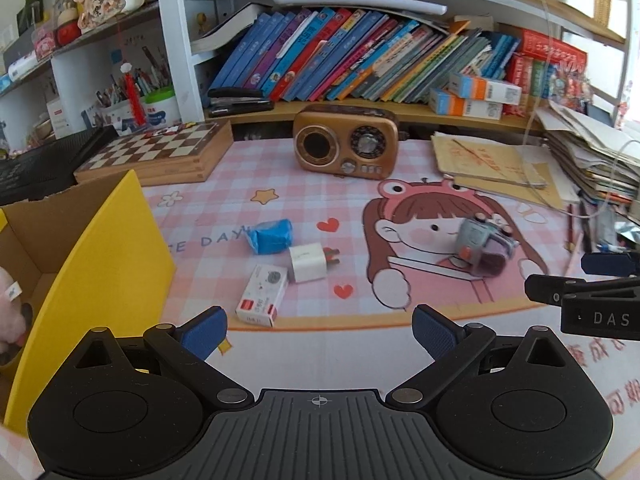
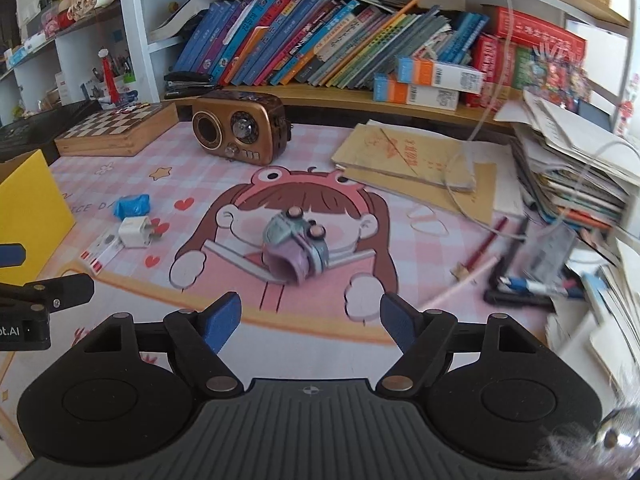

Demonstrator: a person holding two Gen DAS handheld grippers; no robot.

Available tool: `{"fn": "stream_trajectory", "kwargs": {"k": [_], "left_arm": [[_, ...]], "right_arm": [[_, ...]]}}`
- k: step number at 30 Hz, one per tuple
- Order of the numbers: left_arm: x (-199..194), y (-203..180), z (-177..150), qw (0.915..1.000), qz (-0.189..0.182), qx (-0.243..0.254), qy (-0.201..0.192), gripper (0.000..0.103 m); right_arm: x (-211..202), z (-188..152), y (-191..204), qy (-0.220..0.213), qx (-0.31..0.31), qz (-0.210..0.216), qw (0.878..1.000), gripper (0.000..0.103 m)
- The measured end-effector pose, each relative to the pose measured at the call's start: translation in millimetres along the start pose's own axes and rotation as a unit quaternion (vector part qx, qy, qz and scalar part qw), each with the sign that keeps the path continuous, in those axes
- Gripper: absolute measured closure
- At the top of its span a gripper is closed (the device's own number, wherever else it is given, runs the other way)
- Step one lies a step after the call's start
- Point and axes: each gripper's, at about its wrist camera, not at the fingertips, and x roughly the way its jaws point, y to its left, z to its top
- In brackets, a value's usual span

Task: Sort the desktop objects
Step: 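Move both open tools toward the small white box and grey-purple toy, then close the left tool on the small white box while the right tool grasps the grey-purple toy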

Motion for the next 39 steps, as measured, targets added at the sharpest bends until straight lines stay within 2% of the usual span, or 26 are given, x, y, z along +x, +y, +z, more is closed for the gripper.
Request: {"fn": "stream_trajectory", "kwargs": {"k": [5, 7, 10, 12, 15, 23, 25, 28, 31, 32, 39], "left_arm": [[17, 5, 6, 0.9999, 0.012, -0.002, 0.001, 0.003], [24, 7, 7, 0.9999, 0.017, -0.003, 0.003, 0.006], [42, 12, 8, 0.999, 0.036, 0.0, 0.027, 0.015], [52, 18, 8, 0.9984, 0.041, -0.007, 0.038, 0.026], [65, 28, 9, 0.9976, 0.044, -0.027, 0.047, 0.036], [88, 41, 11, 0.9962, 0.037, -0.047, 0.063, 0.053], [89, 42, 11, 0.9964, 0.034, -0.049, 0.061, 0.054], [89, 43, 12, 0.9965, 0.027, -0.052, 0.06, 0.058], [88, 45, 12, 0.9965, 0.024, -0.053, 0.06, 0.068], [88, 46, 12, 0.9963, 0.026, -0.056, 0.06, 0.074], [79, 50, 9, 0.9952, 0.01, -0.071, 0.066, 0.075]], "right_arm": [[31, 13, 1, 0.007, -0.014, 0.007, 1.0, 0.028], [41, 16, 2, 0.01, -0.024, 0.008, 1.0, 0.028], [55, 21, 2, 0.018, -0.032, 0.011, 0.999, 0.028], [62, 23, 2, 0.022, -0.037, 0.012, 0.999, 0.028], [71, 26, 3, 0.025, -0.043, 0.014, 0.999, 0.028], [88, 31, 2, 0.032, -0.053, 0.023, 0.998, 0.03], [91, 32, 1, 0.035, -0.053, 0.026, 0.998, 0.03], [95, 32, -1, 0.04, -0.055, 0.032, 0.997, 0.037], [97, 31, -1, 0.045, -0.052, 0.042, 0.997, 0.045], [97, 31, -1, 0.046, -0.051, 0.048, 0.996, 0.051], [91, 30, 2, 0.042, -0.047, 0.055, 0.997, 0.053]]}}
